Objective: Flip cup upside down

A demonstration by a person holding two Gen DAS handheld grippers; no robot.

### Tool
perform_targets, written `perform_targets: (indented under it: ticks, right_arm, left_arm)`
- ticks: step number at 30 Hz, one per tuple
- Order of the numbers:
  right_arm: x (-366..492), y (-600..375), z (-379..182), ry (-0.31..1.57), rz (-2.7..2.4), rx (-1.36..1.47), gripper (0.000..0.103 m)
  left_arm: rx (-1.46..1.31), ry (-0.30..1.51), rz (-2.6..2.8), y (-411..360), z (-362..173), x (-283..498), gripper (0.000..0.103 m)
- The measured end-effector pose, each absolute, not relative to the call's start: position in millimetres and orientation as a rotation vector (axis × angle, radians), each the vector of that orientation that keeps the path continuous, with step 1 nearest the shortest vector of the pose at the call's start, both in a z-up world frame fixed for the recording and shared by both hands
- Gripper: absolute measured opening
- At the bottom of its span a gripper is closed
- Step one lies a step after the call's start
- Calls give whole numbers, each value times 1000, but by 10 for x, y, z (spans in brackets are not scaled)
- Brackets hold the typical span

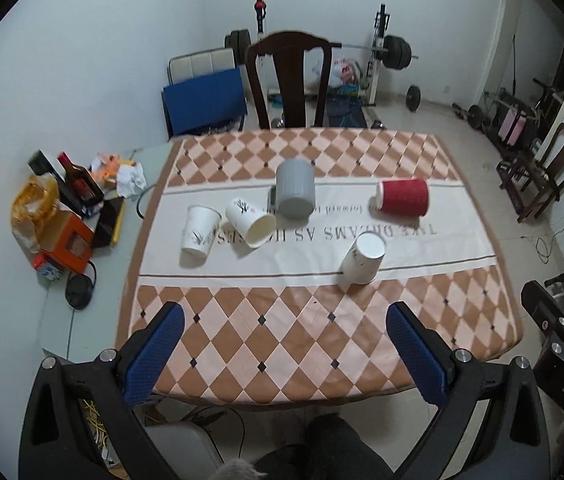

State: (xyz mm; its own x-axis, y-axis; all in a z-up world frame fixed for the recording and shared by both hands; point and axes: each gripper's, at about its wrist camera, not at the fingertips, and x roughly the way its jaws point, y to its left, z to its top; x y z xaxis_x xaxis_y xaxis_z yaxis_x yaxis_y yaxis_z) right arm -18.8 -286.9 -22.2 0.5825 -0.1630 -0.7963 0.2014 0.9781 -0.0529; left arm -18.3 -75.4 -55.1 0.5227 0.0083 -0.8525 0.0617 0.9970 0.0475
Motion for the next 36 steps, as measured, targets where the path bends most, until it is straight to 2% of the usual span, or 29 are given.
perform_targets:
  ticks: [8,17,36]
  right_arm:
    - [-549,-2901,454,877,-216,62,101]
    - [-737,-2980,876,839,-207,50,101]
    - [-648,-3007,857,849,-174,31,101]
  left_arm:
    - [43,972,-18,-736,-102,-418,103]
    - [30,946,-22,-851,130,-539,103]
    - [33,947,12,-845,171,-658,103]
